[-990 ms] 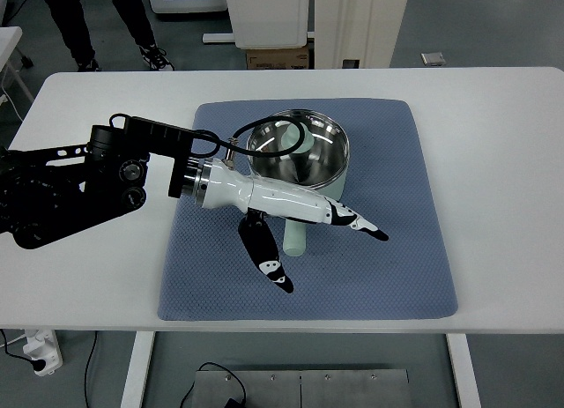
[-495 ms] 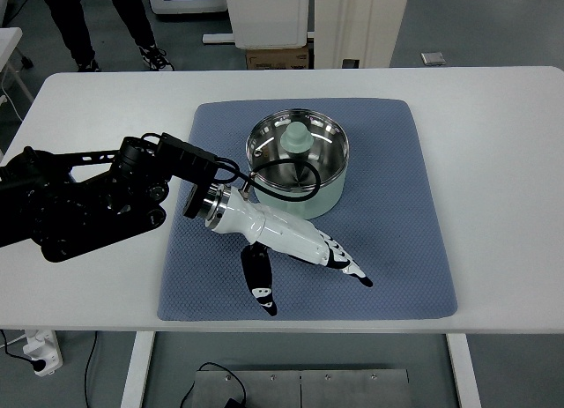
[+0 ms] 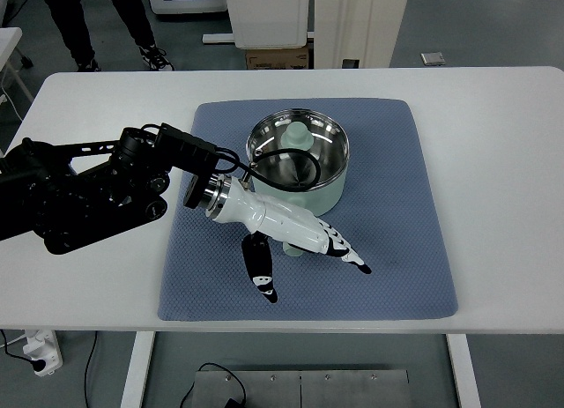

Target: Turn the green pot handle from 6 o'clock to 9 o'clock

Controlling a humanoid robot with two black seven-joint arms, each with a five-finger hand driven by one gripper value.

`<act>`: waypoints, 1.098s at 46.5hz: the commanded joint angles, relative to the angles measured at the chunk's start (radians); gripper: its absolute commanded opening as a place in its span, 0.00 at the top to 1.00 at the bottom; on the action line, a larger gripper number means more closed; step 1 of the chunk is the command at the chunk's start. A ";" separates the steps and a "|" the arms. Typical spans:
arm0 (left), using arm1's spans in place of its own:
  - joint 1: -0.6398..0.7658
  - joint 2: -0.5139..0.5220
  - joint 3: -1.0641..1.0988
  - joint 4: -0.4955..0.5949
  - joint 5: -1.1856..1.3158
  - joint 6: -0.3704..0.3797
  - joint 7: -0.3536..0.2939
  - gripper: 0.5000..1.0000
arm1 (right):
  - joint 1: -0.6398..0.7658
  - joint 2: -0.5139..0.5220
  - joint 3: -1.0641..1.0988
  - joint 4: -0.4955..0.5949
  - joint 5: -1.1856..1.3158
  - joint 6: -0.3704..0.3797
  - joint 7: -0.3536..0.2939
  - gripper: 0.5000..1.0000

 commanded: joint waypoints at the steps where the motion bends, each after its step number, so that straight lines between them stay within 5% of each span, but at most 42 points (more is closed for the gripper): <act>1: -0.015 -0.002 0.001 0.009 0.008 -0.010 0.000 0.00 | 0.000 0.000 0.001 0.000 0.000 0.000 0.000 0.00; 25: -0.079 -0.017 0.005 0.018 0.070 -0.135 0.002 0.00 | 0.000 0.000 0.000 0.000 0.000 0.000 0.000 0.00; 51: -0.107 -0.046 0.034 0.018 0.117 -0.135 0.000 0.00 | 0.000 0.000 0.000 0.000 0.000 0.000 0.000 0.00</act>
